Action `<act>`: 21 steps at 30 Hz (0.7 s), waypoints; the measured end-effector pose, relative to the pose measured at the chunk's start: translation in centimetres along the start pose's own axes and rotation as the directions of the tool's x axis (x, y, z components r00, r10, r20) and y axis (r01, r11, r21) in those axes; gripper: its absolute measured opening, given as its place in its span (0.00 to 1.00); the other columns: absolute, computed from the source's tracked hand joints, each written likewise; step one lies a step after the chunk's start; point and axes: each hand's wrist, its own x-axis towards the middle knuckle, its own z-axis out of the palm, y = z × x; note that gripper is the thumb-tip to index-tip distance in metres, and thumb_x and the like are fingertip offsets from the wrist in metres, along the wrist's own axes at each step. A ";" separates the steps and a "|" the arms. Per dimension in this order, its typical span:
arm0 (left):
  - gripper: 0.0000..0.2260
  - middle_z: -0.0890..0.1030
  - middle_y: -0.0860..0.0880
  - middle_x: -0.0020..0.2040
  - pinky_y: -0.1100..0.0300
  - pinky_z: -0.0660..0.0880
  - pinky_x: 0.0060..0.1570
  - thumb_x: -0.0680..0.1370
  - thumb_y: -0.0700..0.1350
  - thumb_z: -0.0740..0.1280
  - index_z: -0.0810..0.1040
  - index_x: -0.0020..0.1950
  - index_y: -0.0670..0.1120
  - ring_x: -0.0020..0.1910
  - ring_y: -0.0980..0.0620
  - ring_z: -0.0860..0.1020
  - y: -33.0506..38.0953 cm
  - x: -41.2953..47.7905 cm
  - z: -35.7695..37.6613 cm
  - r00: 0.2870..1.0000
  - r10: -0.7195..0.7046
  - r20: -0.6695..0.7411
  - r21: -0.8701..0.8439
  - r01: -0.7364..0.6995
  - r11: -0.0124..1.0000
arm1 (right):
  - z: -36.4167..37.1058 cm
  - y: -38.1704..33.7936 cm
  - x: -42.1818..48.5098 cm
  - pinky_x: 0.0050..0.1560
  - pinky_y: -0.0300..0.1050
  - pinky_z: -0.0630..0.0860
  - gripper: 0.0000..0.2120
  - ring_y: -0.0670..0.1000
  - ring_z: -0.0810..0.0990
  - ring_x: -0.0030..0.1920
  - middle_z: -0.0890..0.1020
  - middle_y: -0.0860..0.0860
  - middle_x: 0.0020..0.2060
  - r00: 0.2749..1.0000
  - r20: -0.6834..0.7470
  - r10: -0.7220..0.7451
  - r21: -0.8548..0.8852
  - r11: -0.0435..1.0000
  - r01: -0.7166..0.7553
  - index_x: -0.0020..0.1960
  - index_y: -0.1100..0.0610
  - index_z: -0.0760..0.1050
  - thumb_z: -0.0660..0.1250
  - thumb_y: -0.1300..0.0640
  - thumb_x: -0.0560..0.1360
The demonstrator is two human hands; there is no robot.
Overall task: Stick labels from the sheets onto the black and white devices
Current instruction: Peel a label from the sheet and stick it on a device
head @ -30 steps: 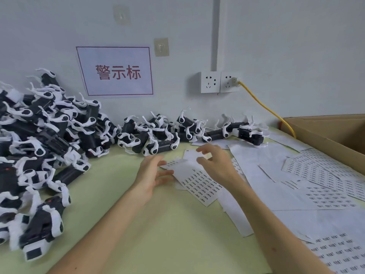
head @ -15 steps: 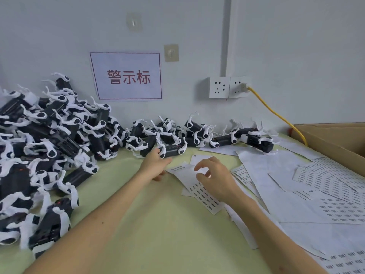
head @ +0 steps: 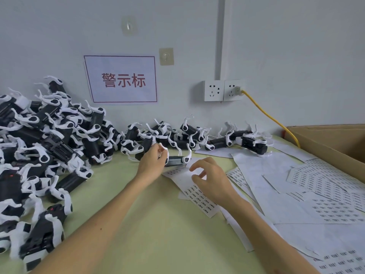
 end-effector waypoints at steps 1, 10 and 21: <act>0.06 0.83 0.52 0.51 0.52 0.73 0.53 0.84 0.45 0.60 0.75 0.50 0.45 0.51 0.50 0.79 0.2 -0.5 -0.2 0.999 -0.032 0.013 -0.122 0.033 0.992 | 0.1 0.0 0.0 0.45 0.31 0.70 0.11 0.46 0.78 0.54 0.71 0.43 0.59 1.000 0.007 -0.007 -0.011 1.000 0.007 0.59 0.49 0.77 0.67 0.59 0.78; 0.06 0.77 0.43 0.40 0.52 0.79 0.37 0.82 0.43 0.61 0.72 0.45 0.47 0.37 0.44 0.77 2.2 -3.7 -1.4 0.854 -0.422 0.303 -0.701 0.500 0.508 | 0.0 -1.2 -0.4 0.70 0.48 0.62 0.40 0.53 0.59 0.78 0.51 0.46 0.82 0.947 -0.144 -0.286 -0.249 0.937 0.245 0.77 0.46 0.63 0.74 0.59 0.69; 0.12 0.84 0.44 0.42 0.53 0.77 0.38 0.84 0.49 0.60 0.79 0.51 0.45 0.34 0.45 0.83 1.6 -3.7 -1.6 0.874 -0.364 0.321 -0.725 0.474 0.500 | -1.3 -1.4 -0.4 0.47 0.42 0.76 0.23 0.43 0.78 0.50 0.82 0.41 0.51 0.966 -0.211 -0.147 -0.093 0.987 0.129 0.58 0.46 0.74 0.75 0.42 0.66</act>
